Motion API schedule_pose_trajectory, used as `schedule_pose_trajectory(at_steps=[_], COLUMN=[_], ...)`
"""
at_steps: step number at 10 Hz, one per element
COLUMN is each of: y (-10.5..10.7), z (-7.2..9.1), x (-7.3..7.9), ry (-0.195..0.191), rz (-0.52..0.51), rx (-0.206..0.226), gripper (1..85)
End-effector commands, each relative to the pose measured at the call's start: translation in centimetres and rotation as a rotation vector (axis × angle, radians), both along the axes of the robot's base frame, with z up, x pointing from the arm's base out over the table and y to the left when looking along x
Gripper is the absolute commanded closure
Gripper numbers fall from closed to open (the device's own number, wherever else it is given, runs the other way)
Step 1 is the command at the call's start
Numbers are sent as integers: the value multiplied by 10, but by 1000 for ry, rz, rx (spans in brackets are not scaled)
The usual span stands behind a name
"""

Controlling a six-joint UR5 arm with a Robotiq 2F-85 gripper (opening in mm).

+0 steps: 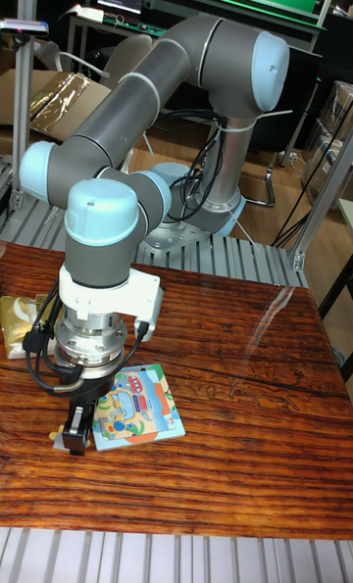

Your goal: Assemble one piece of a puzzle

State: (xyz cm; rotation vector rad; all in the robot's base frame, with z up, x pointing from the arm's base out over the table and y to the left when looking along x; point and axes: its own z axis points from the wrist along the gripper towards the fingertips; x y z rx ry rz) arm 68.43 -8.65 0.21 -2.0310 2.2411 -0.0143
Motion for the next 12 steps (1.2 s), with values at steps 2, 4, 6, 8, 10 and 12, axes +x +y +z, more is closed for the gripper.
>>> schedule_pose_trajectory(at_steps=[2,4,6,8,10,12], y=[1,0,-1,-2,-5,-8], z=[2,5,7,8,12,16], x=[0,-1,-2,-4,-6,-11], ry=[0,0,1,8,12,28], rz=[-16,-21,-30,-37,-57,-111], rx=[12,9,5,4,-7,-14], gripper=[560,567,580,583,583,583])
